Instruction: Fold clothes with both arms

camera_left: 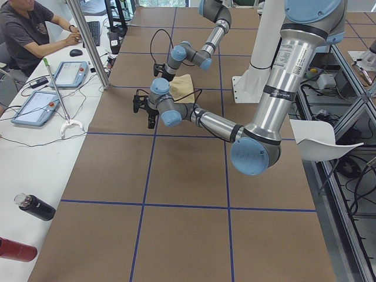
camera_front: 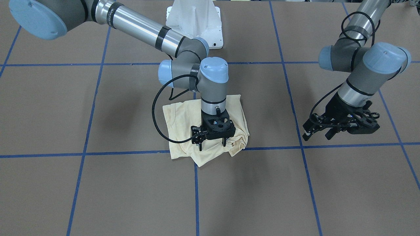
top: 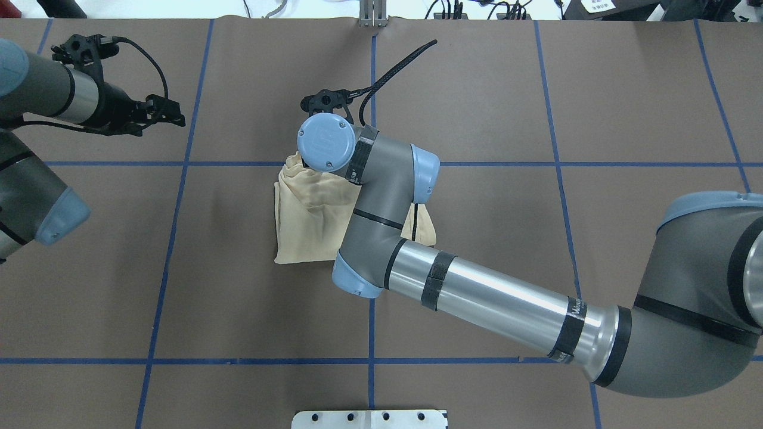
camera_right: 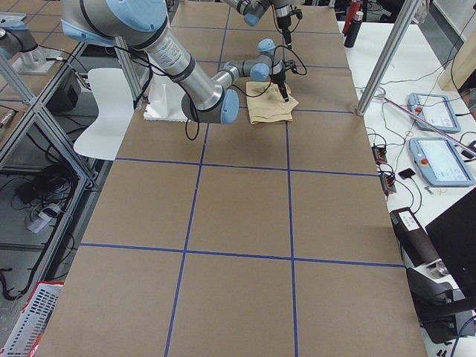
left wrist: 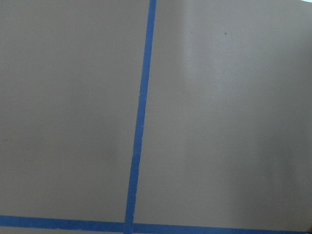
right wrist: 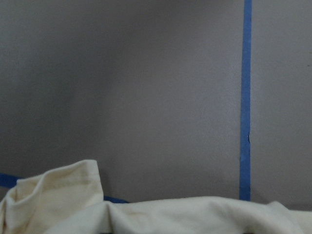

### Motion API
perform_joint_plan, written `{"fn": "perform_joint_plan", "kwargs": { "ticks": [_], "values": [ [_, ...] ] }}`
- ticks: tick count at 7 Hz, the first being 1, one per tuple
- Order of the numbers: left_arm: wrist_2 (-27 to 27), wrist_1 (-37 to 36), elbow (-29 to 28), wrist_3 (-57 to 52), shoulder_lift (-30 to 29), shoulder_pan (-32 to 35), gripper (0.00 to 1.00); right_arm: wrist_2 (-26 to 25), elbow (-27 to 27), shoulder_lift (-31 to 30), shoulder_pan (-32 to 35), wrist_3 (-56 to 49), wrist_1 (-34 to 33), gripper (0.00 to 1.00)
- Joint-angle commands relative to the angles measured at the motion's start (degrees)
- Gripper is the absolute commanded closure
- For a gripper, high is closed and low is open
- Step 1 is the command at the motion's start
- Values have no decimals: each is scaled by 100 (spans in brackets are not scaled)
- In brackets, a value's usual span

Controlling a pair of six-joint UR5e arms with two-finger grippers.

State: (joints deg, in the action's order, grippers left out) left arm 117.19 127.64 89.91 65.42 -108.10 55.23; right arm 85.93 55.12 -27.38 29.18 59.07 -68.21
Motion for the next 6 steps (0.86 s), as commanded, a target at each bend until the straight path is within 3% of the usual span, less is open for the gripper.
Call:
{"fn": "perform_joint_plan", "kwargs": {
  "ticks": [1,3,4,6],
  "values": [
    [6,-37,1,-3,-18,85,1,12,-133,136,105,-1,62,5],
    [15,6,-8,-21,-27,224,1,239,-20,189,306,16,10,1],
    [24,-11,-8,-543,-10,286,1,641,294,59,508,8,-260,1],
    [399,7,-26,-1188,52,680,1,1379,1495,-580,1016,-132,-1314,1]
  ]
}}
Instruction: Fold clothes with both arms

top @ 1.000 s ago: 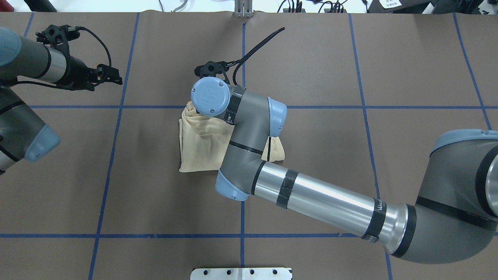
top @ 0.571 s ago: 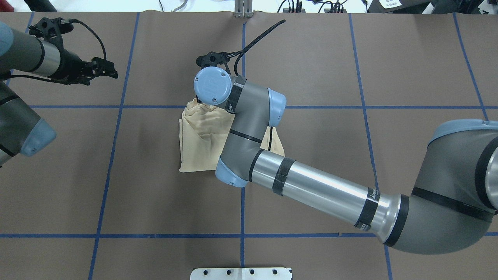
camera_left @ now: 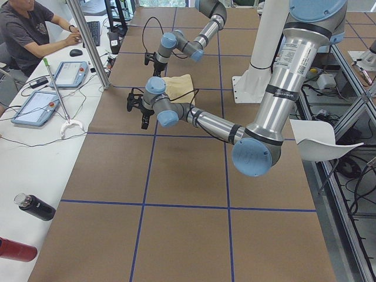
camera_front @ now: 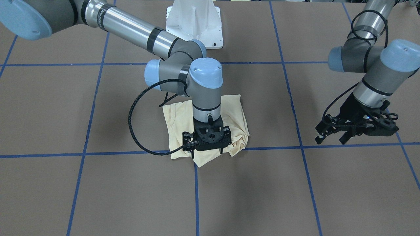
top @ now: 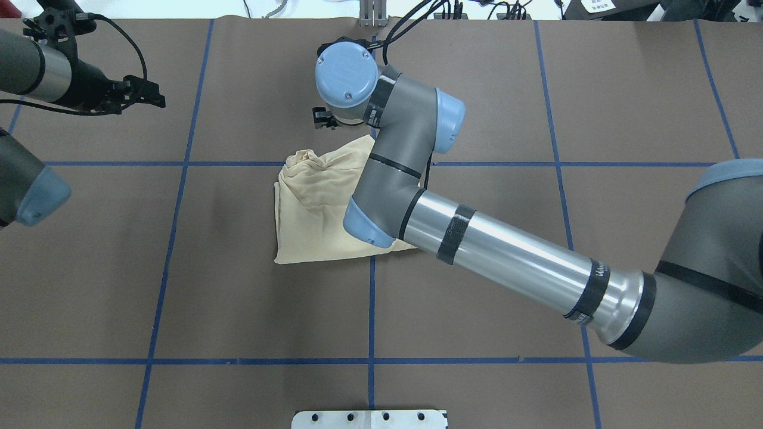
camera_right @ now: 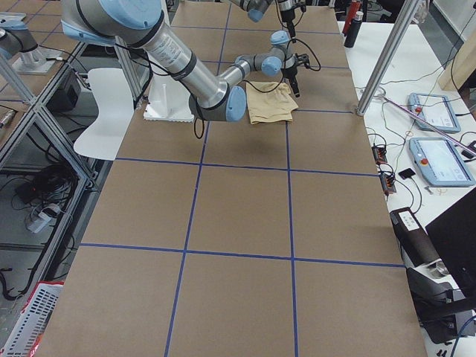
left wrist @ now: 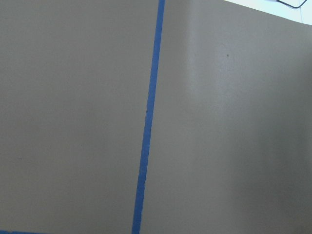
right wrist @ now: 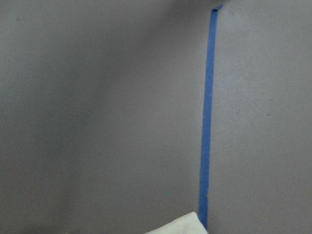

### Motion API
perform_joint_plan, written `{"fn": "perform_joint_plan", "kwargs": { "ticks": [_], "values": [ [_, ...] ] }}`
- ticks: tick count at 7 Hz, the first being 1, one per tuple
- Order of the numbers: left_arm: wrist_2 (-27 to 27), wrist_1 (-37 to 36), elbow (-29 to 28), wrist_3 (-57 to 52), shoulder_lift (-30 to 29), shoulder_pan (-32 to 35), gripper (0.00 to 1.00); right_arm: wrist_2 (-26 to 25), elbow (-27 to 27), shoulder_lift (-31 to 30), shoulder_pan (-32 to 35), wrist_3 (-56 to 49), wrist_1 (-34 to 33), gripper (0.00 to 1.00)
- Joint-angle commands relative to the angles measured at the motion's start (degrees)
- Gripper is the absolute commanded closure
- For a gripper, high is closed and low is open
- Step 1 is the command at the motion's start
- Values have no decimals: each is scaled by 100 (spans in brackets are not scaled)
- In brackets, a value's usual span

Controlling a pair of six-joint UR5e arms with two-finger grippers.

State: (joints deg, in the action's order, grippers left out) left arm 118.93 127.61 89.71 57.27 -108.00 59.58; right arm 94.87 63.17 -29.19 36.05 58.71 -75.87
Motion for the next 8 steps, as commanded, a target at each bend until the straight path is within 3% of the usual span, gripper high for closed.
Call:
{"fn": "perform_joint_plan", "kwargs": {
  "ticks": [1,2,4,6,8],
  "values": [
    [488,27,-7,-914,225,526,1,984,1114,-847,733,-296,-638,1],
    [595,18,-7,-1485,366,763,1,1459,1501,-1234,1154,-525,-1039,1],
    [570,27,-216,-1797,455,1221,0,1937,2511,-2121,1972,-2250,-1718,1],
    [596,27,-349,-3487,699,1827,0,2770,3171,-3253,2904,-3021,-1686,1],
    [587,297,-340,-4249,1050,2093,0,2801,3893,-4459,3145,-2962,-1379,0]
  ]
}}
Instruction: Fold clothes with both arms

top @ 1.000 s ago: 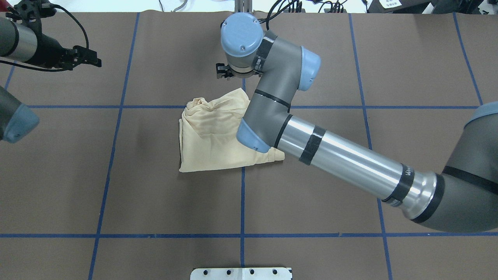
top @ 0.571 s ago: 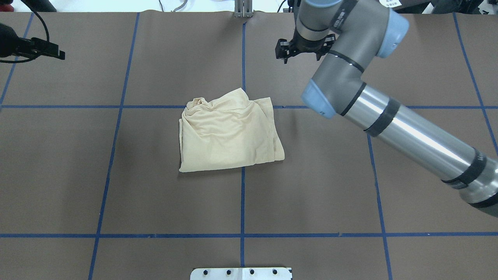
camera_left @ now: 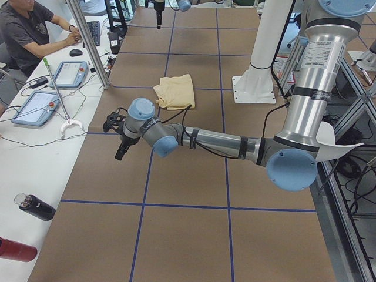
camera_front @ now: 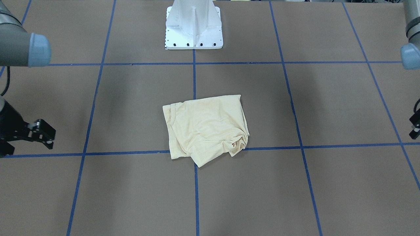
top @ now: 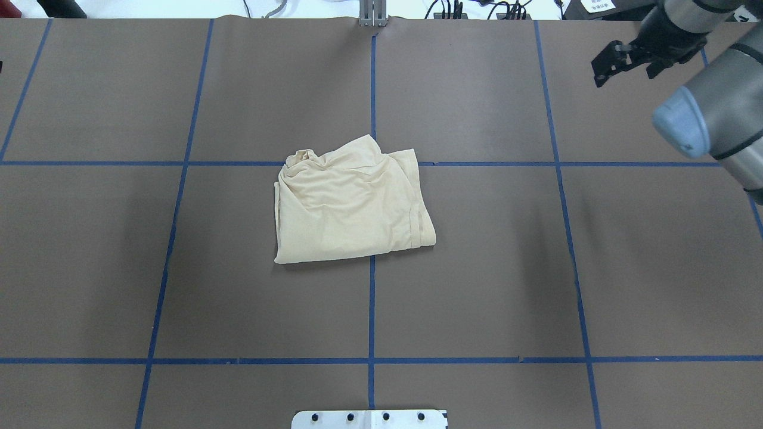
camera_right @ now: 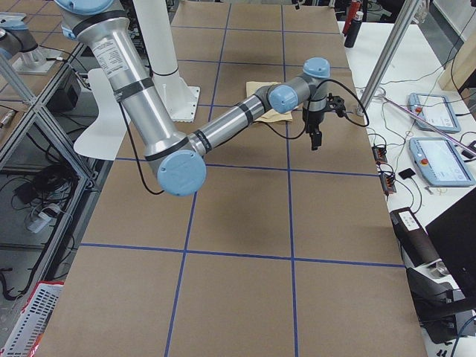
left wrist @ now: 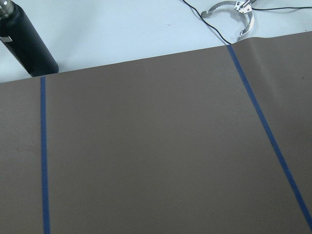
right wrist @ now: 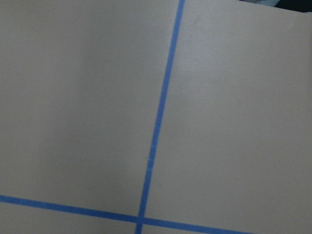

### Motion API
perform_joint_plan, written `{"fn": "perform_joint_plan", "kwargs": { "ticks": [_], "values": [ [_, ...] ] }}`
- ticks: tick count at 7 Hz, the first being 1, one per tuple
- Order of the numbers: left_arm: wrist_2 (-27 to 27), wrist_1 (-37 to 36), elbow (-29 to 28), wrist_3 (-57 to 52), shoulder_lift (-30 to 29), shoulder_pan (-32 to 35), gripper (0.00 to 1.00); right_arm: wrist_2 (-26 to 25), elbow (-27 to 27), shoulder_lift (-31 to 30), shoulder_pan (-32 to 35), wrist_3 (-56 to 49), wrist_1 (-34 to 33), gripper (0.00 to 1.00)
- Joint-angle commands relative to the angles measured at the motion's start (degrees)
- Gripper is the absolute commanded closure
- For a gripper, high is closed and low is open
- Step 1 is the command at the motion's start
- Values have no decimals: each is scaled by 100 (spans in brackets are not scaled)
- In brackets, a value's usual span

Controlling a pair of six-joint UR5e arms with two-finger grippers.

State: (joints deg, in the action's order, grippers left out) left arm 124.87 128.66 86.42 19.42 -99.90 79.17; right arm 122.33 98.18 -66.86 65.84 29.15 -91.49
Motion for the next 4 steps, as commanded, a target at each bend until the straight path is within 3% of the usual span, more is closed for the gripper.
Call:
{"fn": "perform_joint_plan", "kwargs": {
  "ticks": [1,2,4],
  "values": [
    [-76,917,-177,-448,496,108,0,80,378,-1114,340,-49,184,0],
    [-68,1237,-631,-474,550,90,0,115,291,-1449,594,-67,184,0],
    [-42,1118,-986,-491,560,107,0,150,264,-1916,1095,-887,166,0]
  ]
}}
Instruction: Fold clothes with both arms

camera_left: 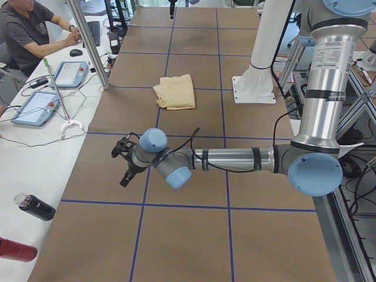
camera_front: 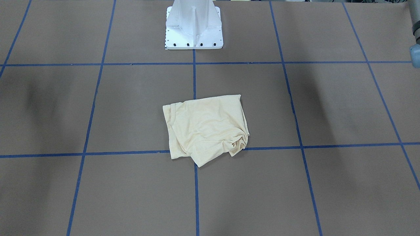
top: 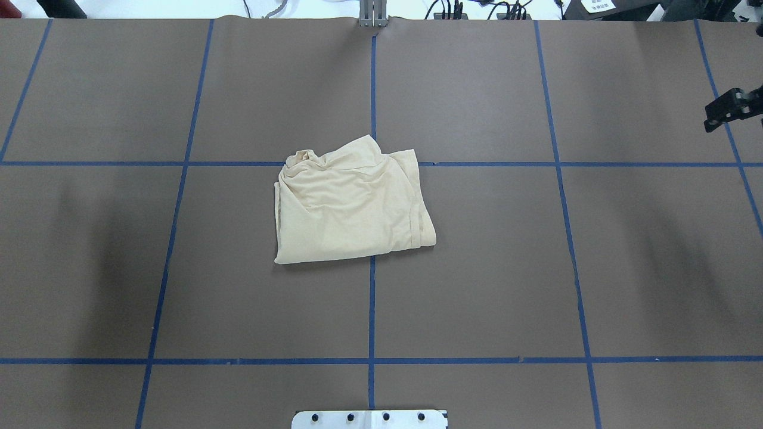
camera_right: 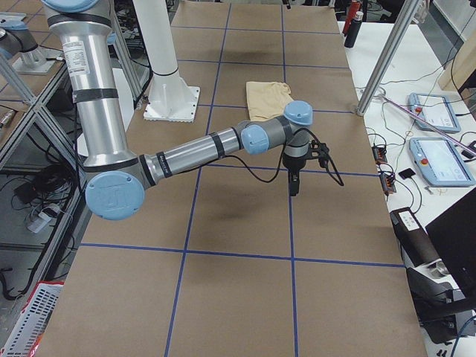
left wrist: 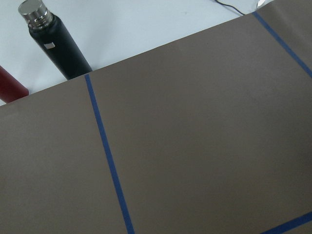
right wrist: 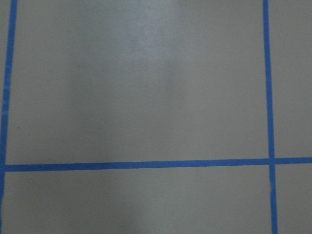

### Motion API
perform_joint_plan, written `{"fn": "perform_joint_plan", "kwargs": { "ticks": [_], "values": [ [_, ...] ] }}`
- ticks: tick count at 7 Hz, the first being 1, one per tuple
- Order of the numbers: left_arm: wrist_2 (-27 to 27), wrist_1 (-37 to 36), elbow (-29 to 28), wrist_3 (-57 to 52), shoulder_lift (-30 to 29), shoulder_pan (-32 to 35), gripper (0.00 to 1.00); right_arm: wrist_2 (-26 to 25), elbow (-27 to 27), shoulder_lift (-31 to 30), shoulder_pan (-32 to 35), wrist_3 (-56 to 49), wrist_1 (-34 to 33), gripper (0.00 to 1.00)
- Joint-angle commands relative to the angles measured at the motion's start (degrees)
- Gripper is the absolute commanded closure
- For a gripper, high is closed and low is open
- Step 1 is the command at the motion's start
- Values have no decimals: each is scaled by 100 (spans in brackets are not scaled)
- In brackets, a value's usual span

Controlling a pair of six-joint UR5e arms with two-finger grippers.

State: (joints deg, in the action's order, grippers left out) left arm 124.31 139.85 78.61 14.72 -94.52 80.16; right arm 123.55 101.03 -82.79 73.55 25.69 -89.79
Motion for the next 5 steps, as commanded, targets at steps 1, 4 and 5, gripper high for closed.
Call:
{"fn": "perform_joint_plan", "kwargs": {
  "ticks": [1,4,5],
  "values": [
    [32,-167,-197,-518,117,17,0,272,-31,-604,622,-1261,-12,0],
    [173,-2201,258,-2128,30,456,0,793,-163,-1230,1265,-2409,5,0],
    [182,-2834,669,-2166,56,482,0,906,-163,-1344,1345,-2481,5,0]
  ]
}}
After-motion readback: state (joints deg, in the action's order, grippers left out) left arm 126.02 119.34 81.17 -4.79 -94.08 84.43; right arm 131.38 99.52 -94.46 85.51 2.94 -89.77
